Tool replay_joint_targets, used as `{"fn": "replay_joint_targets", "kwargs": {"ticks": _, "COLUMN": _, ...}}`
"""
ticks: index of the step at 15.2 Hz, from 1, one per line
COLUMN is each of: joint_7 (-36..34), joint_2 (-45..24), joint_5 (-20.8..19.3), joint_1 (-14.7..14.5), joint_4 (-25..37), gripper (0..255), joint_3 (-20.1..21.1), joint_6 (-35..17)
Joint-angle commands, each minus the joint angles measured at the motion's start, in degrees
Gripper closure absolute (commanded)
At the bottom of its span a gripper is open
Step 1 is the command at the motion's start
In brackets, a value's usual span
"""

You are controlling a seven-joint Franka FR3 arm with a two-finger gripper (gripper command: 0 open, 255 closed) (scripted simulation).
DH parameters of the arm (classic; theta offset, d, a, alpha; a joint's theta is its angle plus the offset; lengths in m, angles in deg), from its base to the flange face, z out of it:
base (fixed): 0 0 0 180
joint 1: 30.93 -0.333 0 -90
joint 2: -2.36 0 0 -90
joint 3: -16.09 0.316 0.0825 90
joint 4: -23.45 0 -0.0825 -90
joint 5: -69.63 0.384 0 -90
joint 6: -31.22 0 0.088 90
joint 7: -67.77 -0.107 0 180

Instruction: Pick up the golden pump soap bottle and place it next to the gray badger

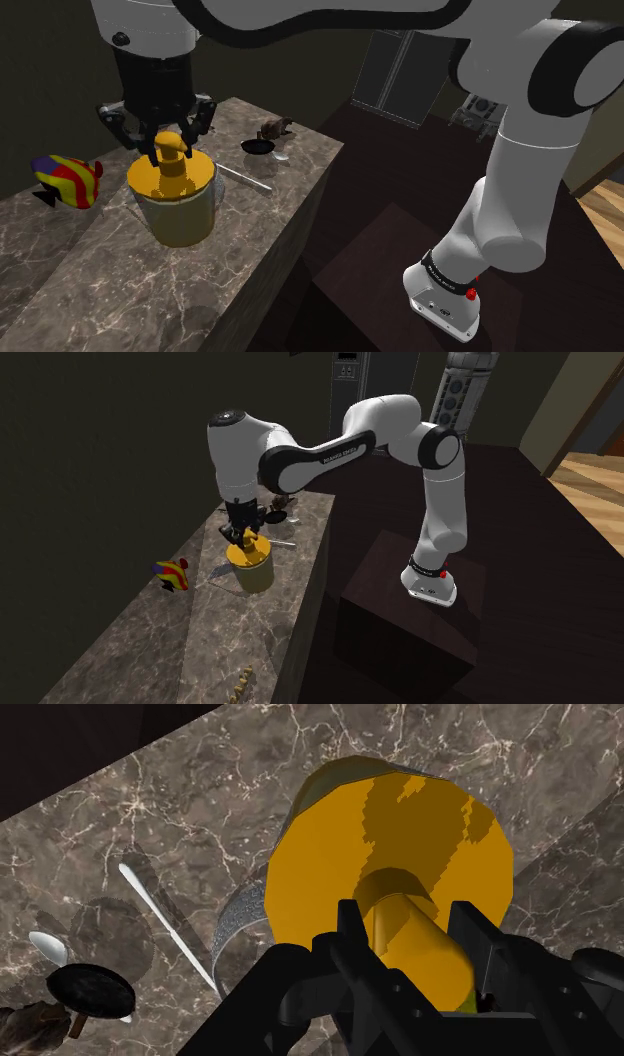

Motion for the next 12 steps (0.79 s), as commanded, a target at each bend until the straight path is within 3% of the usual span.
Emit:
{"fn": "replay_joint_targets", "kwargs": {"ticks": 1, "joint_7": 0.29, "joint_2": -0.03, "joint_5": 0.02, "joint_1": -0.18, "joint_4": 1.73, "gripper": 255, "joint_3": 0.03, "joint_6": 1.64}}
{"fn": "replay_joint_targets", "kwargs": {"ticks": 2, "joint_7": 0.34, "joint_2": -0.17, "joint_5": -0.05, "joint_1": -0.35, "joint_4": 2.60, "gripper": 255, "joint_3": 0.04, "joint_6": 2.38}}
{"fn": "replay_joint_targets", "kwargs": {"ticks": 7, "joint_7": 7.72, "joint_2": 8.51, "joint_5": 5.50, "joint_1": 7.60, "joint_4": -7.95, "gripper": 255, "joint_3": -0.91, "joint_6": -1.78}}
{"fn": "replay_joint_targets", "kwargs": {"ticks": 12, "joint_7": 15.93, "joint_2": 15.52, "joint_5": 10.23, "joint_1": 13.44, "joint_4": -15.63, "gripper": 255, "joint_3": -3.41, "joint_6": -4.49}}
